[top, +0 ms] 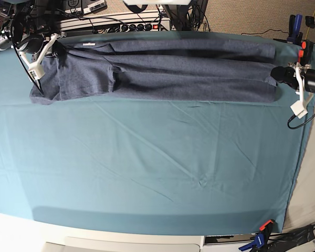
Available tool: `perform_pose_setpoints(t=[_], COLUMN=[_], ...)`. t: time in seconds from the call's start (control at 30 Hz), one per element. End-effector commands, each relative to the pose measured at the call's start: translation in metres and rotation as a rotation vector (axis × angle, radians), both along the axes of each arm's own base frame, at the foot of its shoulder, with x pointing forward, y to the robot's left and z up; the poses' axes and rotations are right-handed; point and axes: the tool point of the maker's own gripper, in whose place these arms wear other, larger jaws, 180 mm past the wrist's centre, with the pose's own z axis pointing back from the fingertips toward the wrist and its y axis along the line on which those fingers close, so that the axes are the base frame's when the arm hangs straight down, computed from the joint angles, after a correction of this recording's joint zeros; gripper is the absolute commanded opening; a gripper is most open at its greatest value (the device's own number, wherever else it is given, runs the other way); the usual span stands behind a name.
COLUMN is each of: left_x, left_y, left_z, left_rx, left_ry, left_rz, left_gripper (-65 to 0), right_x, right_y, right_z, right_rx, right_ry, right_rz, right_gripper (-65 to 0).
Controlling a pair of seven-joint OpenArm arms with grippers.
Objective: Fold the T-shirt properly
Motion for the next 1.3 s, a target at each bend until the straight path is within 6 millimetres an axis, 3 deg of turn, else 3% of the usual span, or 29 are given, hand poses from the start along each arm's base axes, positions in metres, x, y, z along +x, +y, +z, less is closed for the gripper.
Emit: perform_pose_setpoints(t=[0.0,0.17,0.27,0.47,0.57,1.07,1.27], left_x=[0.008,0.008,0.009,0.018,0.023,0.033,0.017], left_y=[0.009,0.009,0.009,0.006,0.004,0.01,0.019], left_z=[0.011,0.011,0.012,0.016,0.018,0.0,-0.006], left_rx=[0.017,0.017,0.015,-0.011,-0.026,0.052,0.083], left_ry=[-0.031,-0.031,-0.034,-0.075,-0.098,-0.092,-0.04], left_rz=[-0.002,-0.001,0.001,0.031,0.048,0.16,0.145], left_gripper=[-65.0,-65.0,-65.0,-43.9,-38.4,-38.3,-38.3], right_x=[0.003,0.003,0.004,0.005,0.007,0.008,0.008], right_y=[-0.007,-0.007,-0.007,-0.007,-0.006,-0.006,-0.006], right_z=[0.007,0.007,0.007,0.008,0.009,0.009,0.009], right_rx=[-0.032,-0.032,-0.03,-0.028,-0.024,-0.023,-0.022], right_ry=[-0.01,-0.011,-0.016,-0.024,-0.035,-0.04,-0.041], right_rz=[0.013,0.012,0.011,0.01,0.008,0.008,0.008], right_gripper=[-65.0,-64.4,-53.8,-52.0,-52.0,-52.0,-52.0])
